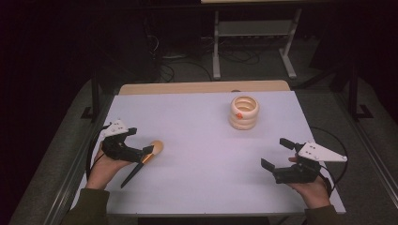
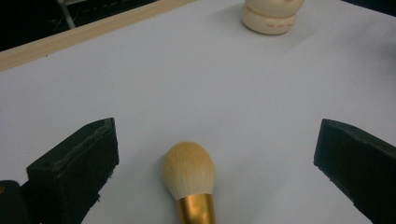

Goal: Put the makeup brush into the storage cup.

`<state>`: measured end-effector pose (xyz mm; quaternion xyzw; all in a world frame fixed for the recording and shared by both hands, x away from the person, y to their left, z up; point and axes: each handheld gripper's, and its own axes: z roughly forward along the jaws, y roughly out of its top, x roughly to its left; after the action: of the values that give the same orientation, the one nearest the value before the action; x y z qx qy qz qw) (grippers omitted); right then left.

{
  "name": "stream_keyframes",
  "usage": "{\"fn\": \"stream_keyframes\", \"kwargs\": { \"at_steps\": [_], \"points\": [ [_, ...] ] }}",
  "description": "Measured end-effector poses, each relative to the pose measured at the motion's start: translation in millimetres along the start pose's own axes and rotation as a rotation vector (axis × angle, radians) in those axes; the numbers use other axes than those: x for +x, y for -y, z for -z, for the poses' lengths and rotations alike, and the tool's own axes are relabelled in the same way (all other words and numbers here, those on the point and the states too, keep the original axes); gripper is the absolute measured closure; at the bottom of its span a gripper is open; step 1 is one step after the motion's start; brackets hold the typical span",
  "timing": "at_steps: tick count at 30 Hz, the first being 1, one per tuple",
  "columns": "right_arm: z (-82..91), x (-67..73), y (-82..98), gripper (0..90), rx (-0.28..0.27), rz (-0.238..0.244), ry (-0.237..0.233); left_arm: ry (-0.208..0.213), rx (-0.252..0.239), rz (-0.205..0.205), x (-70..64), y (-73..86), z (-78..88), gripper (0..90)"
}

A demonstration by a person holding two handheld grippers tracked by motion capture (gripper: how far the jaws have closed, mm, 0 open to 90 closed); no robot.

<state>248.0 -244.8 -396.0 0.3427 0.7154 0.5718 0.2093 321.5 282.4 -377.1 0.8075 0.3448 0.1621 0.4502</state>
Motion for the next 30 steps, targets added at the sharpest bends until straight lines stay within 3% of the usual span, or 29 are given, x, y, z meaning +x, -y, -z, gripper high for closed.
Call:
{"fn": "stream_keyframes", "kwargs": {
  "at_steps": [8, 20, 22, 26, 27, 28, 30],
  "points": [
    [-0.4, -0.2, -0.1, 0.0, 0.0, 0.002, 0.001, -0.008, 0.054, -0.002, -0.6, 1.1, -3.7, 0.0],
    [-0.4, -0.6, 0.2, 0.0, 0.003, -0.004, 0.001, -0.018, 0.161, -0.038, -1.6, 2.4, -8.4, 0.1],
    [-0.4, -0.8, 0.3, 0.0, 0.004, -0.005, 0.0, -0.011, 0.172, -0.049, -1.3, 2.4, -8.8, 4.7],
    [-0.6, -0.6, 0.6, 0.0, 0.005, -0.007, -0.001, -0.016, 0.208, -0.048, -1.3, 3.2, -11.1, 5.9],
    [-0.7, -0.5, 0.6, 0.0, 0.006, -0.007, -0.001, -0.017, 0.216, -0.032, -2.4, 3.8, -11.7, 6.0],
    [-0.9, -0.6, 0.6, 0.0, 0.005, -0.005, -0.001, -0.018, 0.235, -0.053, -0.9, 3.9, -12.5, 6.3],
    [-0.9, -0.4, 0.5, 0.0, 0.004, -0.005, 0.0, -0.023, 0.26, -0.029, -2.3, 5.4, -14.3, 6.5]
  ]
}}
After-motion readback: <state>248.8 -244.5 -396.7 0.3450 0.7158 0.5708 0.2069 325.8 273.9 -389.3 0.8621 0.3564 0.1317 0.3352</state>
